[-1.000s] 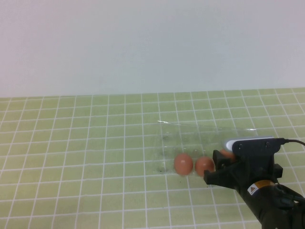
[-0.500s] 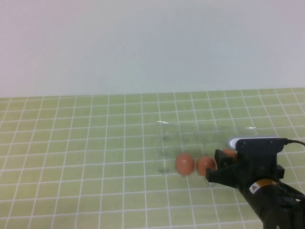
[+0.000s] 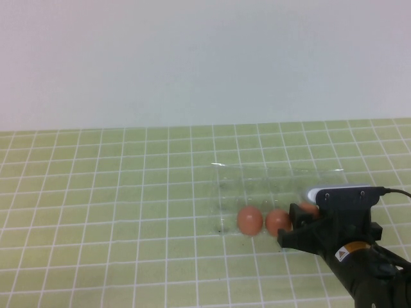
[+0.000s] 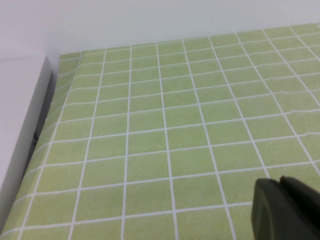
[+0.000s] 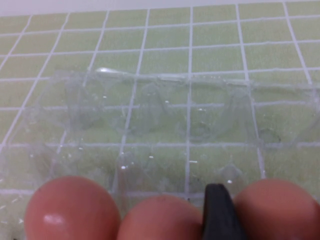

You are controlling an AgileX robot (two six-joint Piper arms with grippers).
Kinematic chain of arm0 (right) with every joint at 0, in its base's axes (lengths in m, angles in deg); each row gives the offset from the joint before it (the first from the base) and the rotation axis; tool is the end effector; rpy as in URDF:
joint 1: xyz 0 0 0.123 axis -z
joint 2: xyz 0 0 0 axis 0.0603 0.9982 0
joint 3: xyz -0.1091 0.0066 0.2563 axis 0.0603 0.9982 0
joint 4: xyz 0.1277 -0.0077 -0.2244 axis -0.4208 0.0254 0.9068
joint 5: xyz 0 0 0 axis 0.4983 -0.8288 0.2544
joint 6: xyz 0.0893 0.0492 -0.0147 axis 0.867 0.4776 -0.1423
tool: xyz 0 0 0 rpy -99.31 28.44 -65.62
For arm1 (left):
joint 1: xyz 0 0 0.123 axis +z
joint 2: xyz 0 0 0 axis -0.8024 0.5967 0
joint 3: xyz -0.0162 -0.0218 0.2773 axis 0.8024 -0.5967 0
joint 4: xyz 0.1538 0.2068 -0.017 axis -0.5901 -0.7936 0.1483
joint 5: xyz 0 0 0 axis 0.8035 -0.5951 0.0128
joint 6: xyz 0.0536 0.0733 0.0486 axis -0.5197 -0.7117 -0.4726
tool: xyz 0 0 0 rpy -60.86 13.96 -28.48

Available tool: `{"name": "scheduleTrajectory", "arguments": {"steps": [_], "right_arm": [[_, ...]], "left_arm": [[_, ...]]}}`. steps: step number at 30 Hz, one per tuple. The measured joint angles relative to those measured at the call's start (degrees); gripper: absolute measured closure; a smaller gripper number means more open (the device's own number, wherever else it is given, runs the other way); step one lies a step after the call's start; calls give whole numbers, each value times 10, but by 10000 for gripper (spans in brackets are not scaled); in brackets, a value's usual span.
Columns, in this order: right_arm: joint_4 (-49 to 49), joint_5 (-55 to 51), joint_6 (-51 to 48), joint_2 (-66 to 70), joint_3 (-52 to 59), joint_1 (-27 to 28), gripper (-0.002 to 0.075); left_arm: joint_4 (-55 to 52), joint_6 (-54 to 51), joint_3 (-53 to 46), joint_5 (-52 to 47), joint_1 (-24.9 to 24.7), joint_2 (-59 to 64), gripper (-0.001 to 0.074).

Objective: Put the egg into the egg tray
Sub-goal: Place the egg in the egg tray

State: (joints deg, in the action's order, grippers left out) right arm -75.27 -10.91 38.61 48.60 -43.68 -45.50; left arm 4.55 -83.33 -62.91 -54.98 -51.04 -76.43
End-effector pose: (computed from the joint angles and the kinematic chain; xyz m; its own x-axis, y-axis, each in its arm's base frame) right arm 0.2624 0.1708 0.0994 -0.4027 0.0209 -0.9151 -0.1513 0.9845 0.0890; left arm 0.0789 0.0001 0.1818 -0.2281 0.0782 -0.9705 0.0076 0.9969 0.0786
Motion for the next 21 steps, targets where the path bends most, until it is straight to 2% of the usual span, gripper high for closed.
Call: {"name": "scheduleTrajectory", "arguments": {"steps": [6, 13, 21], "right_arm": [[6, 0, -6, 0, 0, 0, 335], [22, 0, -10, 0, 0, 0, 279], [33, 0, -11, -4, 0, 0, 270]], "left_arm": [[0, 0, 0, 0, 0, 0, 737], [0, 0, 0, 0, 0, 0, 737], [0, 0, 0, 0, 0, 0, 737]]}}
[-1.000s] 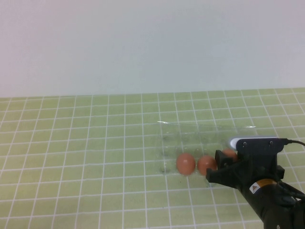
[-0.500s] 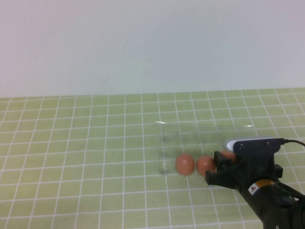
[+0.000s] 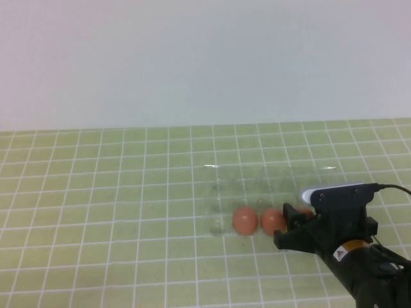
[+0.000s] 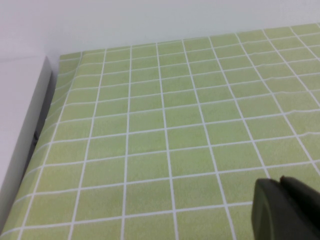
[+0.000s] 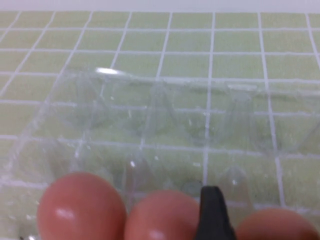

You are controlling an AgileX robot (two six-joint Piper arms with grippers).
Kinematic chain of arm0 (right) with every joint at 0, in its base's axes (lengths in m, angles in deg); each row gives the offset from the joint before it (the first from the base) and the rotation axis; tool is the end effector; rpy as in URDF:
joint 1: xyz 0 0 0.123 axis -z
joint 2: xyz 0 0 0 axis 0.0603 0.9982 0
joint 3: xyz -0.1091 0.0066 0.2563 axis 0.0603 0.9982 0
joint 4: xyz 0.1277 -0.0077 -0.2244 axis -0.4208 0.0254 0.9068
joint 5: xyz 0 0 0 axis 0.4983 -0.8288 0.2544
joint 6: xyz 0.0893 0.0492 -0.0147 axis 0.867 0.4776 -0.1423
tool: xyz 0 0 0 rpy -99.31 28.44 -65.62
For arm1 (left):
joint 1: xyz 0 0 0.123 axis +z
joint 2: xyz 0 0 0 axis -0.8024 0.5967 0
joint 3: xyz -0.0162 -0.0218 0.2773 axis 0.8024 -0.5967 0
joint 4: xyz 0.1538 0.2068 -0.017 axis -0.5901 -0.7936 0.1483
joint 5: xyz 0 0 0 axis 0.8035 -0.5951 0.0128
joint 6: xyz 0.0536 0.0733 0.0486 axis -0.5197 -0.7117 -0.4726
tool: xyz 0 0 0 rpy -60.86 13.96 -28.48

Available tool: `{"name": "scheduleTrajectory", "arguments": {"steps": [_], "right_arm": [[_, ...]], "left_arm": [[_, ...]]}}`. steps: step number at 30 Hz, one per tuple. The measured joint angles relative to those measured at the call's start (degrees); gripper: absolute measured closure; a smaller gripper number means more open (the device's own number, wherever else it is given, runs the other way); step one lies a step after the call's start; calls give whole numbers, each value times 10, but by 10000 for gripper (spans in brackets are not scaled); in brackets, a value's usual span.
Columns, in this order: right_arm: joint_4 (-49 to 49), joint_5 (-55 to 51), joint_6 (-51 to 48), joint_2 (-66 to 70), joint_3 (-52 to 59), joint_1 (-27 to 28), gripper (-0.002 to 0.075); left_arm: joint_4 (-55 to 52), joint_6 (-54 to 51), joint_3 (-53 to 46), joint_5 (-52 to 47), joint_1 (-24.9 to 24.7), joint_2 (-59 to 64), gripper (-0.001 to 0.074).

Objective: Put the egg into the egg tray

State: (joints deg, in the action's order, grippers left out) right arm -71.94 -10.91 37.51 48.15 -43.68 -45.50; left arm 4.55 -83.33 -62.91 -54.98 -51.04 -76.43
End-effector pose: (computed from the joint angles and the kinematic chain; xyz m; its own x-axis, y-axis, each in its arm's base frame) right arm 0.2620 0.1754 0.1028 -0.3812 -0.0282 -0.9241 -0.2137 0.9752 0.0584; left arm 0.0789 0.0001 0.1818 -0.2281 0.0782 -0.9705 0.0076 0.9969 0.0786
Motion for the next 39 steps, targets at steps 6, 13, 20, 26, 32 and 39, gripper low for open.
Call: {"name": "scheduleTrajectory", "arguments": {"steps": [6, 13, 20, 26, 32, 39], "right_arm": [[0, 2, -23, -85, 0, -3, 270], [15, -4, -126, -255, 0, -26, 465], [36, -32, -212, -384, 1, -73, 709], [38, -32, -199, -441, 1, -94, 726], [30, -32, -194, -479, 1, -97, 727], [114, -34, -192, -498, 2, -97, 728]], "left_arm": [[0, 0, 0, 0, 0, 0, 737], [0, 0, 0, 0, 0, 0, 737], [0, 0, 0, 0, 0, 0, 737], [0, 0, 0, 0, 0, 0, 737], [0, 0, 0, 0, 0, 0, 737], [0, 0, 0, 0, 0, 0, 737]]}}
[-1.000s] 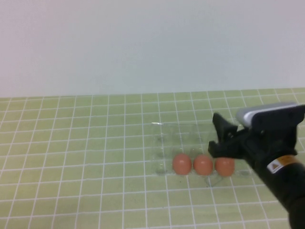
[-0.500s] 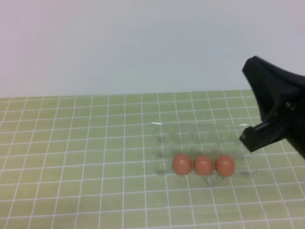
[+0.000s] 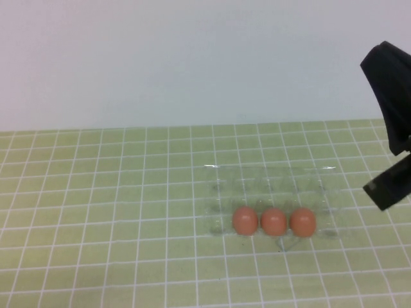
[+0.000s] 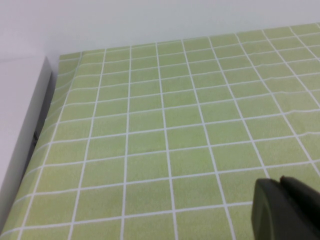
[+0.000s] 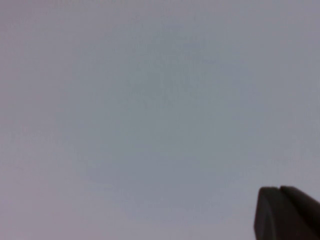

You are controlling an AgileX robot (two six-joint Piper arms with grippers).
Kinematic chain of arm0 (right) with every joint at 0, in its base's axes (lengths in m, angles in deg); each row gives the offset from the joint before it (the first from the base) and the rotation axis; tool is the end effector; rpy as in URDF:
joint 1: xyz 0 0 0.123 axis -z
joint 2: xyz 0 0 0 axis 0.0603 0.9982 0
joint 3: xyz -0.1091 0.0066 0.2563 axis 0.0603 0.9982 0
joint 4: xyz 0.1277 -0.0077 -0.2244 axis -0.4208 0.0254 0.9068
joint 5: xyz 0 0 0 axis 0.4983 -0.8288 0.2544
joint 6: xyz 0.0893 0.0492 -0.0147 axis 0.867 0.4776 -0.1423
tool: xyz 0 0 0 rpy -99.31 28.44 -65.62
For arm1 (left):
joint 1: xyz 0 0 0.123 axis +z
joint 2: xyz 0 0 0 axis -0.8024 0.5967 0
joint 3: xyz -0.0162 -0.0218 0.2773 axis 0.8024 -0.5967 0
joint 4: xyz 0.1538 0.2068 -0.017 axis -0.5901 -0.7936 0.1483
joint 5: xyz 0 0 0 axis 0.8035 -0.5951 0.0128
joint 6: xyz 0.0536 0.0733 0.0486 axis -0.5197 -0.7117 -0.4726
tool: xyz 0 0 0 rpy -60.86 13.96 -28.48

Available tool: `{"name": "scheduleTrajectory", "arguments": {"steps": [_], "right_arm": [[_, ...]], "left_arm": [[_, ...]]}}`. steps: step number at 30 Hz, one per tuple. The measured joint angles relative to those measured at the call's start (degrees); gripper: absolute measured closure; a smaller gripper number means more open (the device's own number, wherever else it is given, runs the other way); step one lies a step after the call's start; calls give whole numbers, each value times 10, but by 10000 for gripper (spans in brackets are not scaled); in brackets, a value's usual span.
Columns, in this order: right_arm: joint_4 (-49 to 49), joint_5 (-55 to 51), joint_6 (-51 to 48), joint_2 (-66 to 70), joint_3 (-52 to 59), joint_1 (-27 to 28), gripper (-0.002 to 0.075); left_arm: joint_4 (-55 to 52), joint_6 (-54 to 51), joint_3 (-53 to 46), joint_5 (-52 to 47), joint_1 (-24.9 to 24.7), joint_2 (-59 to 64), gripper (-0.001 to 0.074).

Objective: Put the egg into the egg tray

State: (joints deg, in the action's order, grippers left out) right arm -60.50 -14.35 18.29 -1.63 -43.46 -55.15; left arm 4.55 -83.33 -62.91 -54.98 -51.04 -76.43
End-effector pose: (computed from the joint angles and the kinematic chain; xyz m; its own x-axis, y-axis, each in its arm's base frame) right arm 0.1613 0.1561 0.3490 0.3691 0.1571 -0.9160 -0.5243 0.8490 -0.0657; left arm 0.0789 0.0001 0.1818 -0.2281 0.0782 -0.9705 0.0076 0.9969 0.0786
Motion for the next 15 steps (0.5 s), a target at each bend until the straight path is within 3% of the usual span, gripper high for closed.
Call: {"name": "scheduleTrajectory", "arguments": {"steps": [4, 7, 15], "right_arm": [[52, -33, 0, -19, 1, 0, 728], [78, -145, 9, -54, 7, 26, 728], [130, -437, 195, -252, 99, 250, 728]], "left_arm": [[0, 0, 0, 0, 0, 0, 736], [0, 0, 0, 0, 0, 0, 736], [0, 0, 0, 0, 0, 0, 736]]}}
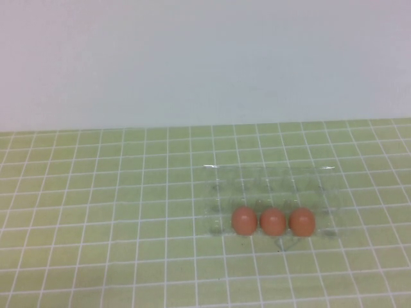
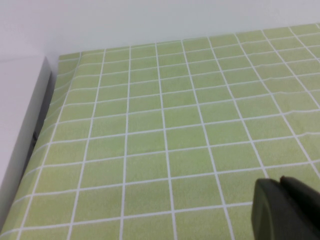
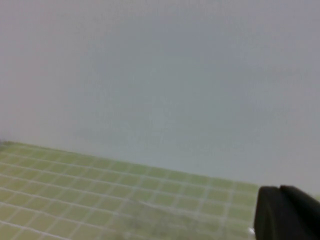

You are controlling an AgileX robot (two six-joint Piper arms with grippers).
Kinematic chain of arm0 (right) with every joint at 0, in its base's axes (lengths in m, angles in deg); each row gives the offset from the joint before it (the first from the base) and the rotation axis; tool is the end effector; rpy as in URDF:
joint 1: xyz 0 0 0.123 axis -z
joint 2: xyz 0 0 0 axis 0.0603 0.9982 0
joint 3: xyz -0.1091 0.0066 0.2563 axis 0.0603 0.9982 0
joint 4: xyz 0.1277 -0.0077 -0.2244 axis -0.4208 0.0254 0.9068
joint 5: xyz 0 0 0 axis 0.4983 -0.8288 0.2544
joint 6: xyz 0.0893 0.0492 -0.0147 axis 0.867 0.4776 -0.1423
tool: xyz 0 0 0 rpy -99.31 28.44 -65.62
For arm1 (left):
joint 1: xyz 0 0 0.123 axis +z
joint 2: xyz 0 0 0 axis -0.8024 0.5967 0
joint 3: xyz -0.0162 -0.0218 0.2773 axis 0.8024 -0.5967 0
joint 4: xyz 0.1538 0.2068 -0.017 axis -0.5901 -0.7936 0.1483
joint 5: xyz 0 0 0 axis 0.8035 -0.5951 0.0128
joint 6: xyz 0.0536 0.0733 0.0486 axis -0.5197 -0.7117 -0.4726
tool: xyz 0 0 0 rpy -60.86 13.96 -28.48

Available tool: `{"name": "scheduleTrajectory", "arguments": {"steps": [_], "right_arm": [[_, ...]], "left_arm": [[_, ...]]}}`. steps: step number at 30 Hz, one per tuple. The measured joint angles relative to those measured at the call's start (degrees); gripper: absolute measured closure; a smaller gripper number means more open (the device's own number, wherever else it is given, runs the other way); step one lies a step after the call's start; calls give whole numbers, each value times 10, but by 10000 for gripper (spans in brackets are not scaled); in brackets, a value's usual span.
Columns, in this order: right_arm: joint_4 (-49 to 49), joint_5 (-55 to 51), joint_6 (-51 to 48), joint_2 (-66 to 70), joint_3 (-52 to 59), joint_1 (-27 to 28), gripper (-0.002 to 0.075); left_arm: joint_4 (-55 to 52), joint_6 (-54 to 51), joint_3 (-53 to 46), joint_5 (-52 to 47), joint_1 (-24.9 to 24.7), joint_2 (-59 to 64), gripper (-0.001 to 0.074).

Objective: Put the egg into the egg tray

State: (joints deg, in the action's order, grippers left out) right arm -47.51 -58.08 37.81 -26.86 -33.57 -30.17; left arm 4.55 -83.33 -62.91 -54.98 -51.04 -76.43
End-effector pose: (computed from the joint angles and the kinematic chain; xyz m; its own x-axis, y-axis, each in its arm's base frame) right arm 0.1326 0.0657 0.2999 -0.0385 0.0164 -0.9991 -0.4397 0.8976 0.0316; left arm 0.0789 0.0001 0.1818 -0.2281 0.0782 -0.9705 0.0076 0.9969 0.0786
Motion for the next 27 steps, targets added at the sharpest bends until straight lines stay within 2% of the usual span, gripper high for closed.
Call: {"name": "scheduleTrajectory", "arguments": {"steps": [6, 10, 17, 27], "right_arm": [[36, -104, 207, -157, 106, 177, 728], [47, -148, 292, -246, 159, 240, 728], [84, -199, 312, -314, 210, 256, 728], [89, -260, 313, -326, 239, 255, 728]], "left_arm": [[0, 0, 0, 0, 0, 0, 736], [0, 0, 0, 0, 0, 0, 736], [0, 0, 0, 0, 0, 0, 736], [0, 0, 0, 0, 0, 0, 736]]}}
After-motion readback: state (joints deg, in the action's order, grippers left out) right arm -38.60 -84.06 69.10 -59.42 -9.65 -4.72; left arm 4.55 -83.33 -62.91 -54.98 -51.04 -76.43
